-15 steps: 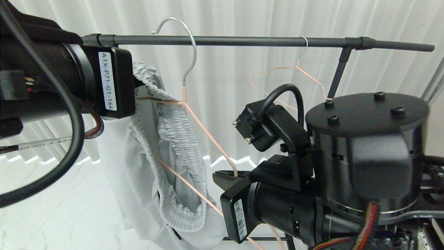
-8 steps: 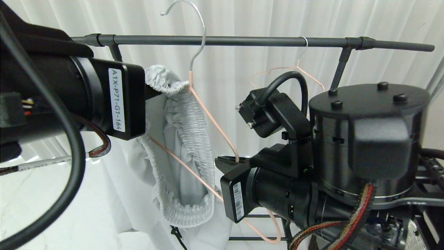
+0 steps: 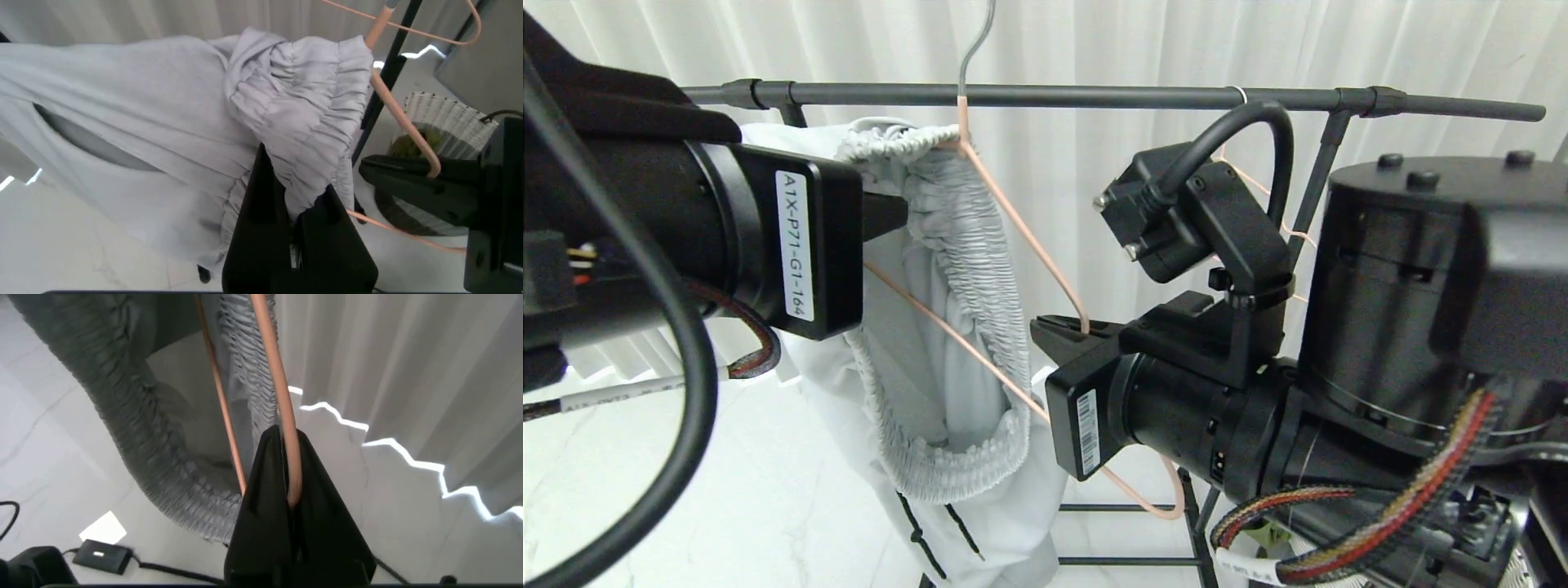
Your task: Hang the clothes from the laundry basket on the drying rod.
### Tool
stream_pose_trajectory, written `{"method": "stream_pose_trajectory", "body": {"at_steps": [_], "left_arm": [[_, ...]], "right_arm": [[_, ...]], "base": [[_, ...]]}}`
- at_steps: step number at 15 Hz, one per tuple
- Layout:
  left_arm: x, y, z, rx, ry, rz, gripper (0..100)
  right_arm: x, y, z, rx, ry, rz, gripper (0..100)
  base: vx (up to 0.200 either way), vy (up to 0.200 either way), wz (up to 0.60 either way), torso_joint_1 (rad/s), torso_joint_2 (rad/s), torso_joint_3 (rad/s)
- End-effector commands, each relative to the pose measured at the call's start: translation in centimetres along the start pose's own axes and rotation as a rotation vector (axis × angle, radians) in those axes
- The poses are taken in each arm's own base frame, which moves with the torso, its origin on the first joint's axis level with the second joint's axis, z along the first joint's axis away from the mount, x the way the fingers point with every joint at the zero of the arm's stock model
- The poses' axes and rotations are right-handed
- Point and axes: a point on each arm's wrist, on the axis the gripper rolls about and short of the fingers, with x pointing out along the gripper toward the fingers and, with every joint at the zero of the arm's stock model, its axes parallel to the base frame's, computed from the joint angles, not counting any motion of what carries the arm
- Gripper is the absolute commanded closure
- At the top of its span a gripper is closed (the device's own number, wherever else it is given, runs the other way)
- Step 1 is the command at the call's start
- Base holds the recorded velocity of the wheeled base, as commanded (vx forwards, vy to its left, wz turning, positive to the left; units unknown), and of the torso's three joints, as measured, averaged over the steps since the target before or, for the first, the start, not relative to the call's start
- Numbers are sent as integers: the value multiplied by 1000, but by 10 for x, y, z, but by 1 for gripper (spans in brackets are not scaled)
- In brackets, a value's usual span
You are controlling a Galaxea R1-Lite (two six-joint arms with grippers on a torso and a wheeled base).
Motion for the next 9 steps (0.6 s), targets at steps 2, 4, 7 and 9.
{"method": "stream_pose_trajectory", "body": {"at_steps": [2,4,7,9], "left_arm": [[0,0,0,-1,0,2,100],[0,0,0,-1,0,2,100],[0,0,0,1,1,1,100],[1,0,0,1,2,1,100]], "right_arm": [[-3,0,6,-9,-37,5,100],[-4,0,9,-19,-62,4,100],[-5,-1,11,-41,-70,6,100],[-5,-1,12,-51,-82,6,100]], "base": [[0,0,0,0,0,0],[0,0,0,0,0,0],[0,0,0,0,0,0],[0,0,0,0,0,0]]}}
